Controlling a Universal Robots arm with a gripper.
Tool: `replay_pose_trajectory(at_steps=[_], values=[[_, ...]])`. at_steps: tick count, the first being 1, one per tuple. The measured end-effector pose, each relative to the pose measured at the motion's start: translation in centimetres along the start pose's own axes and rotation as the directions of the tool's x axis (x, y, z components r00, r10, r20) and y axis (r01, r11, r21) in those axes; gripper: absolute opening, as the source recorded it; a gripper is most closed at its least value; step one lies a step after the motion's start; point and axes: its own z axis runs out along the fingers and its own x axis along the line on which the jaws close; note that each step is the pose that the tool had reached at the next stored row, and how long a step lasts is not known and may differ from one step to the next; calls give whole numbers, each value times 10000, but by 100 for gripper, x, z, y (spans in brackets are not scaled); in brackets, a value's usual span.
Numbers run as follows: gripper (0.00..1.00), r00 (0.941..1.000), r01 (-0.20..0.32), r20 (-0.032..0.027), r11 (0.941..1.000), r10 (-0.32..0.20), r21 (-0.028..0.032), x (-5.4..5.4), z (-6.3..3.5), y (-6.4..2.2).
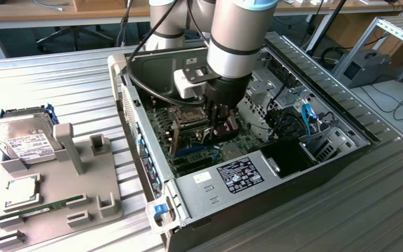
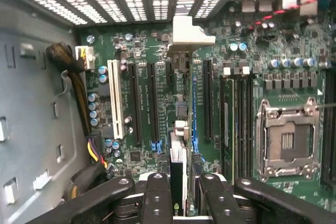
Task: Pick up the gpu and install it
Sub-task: 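Insert the gpu into the slot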
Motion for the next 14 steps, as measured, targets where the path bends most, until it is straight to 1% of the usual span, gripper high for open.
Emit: replay_pose_trajectory(at_steps=[2, 3, 4, 6, 7, 8, 10, 11, 12, 14], values=[[26, 9997, 253, 1, 9997, -253, -4, -14, 3, 3], [26, 9996, 298, -6, 9996, -298, -5, -31, 5, 8], [26, 9995, 325, -25, 9995, -326, -6, -55, 7, 15], [26, 9994, 339, -86, 9994, -339, -6, -110, 10, 51], [26, 9994, 340, -110, 9994, -340, -5, -118, 11, 72], [26, 9993, 343, -151, 9994, -343, 0, -120, 14, 101], [26, 9990, 348, -264, 9994, -348, 4, -122, 15, 145], [26, 9989, 350, -308, 9994, -350, 8, -125, 19, 170], [26, 9989, 351, -324, 9994, -350, 10, -131, 22, 192], [26, 9989, 352, -323, 9994, -351, 12, -147, 28, 231]])
